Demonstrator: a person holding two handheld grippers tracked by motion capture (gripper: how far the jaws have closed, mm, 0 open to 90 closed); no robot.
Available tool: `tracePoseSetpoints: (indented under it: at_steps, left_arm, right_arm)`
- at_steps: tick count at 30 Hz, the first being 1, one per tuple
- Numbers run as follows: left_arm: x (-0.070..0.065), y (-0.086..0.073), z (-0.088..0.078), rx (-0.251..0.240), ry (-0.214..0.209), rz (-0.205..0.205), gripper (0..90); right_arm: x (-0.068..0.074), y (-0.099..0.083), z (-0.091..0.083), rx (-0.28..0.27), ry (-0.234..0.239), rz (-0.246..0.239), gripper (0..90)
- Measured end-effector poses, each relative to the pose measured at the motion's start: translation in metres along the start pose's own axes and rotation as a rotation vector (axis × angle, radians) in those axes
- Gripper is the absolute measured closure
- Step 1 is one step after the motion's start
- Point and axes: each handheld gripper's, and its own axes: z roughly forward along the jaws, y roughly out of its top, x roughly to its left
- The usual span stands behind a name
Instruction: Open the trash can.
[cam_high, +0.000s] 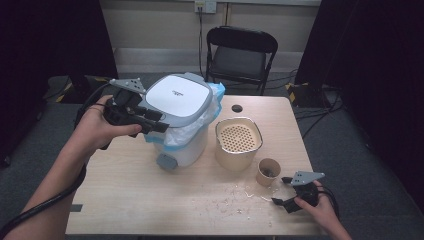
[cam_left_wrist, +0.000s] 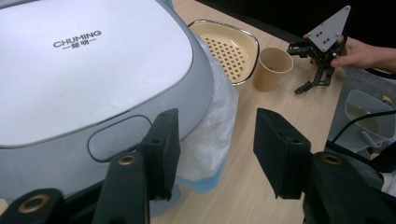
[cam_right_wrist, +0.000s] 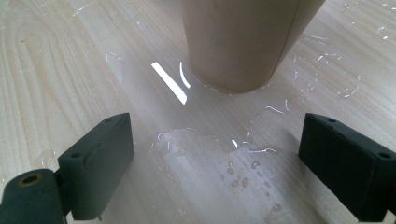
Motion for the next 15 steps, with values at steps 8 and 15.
tracePoseSetpoints:
  at_steps: [8,15]
  left_arm:
    - [-0.0007,0.0027,0.0066,0.023,0.014,0.019,56.3]
    - [0.0081,0.0032,0.0027,-0.023,0.053,-0.046,61.0]
  right_arm:
    - [0.0,0.0,0.0,0.0,0.0,0.0,9.4]
    - [-0.0003,0.0,0.0,-0.002,-0.003,-0.003,9.4]
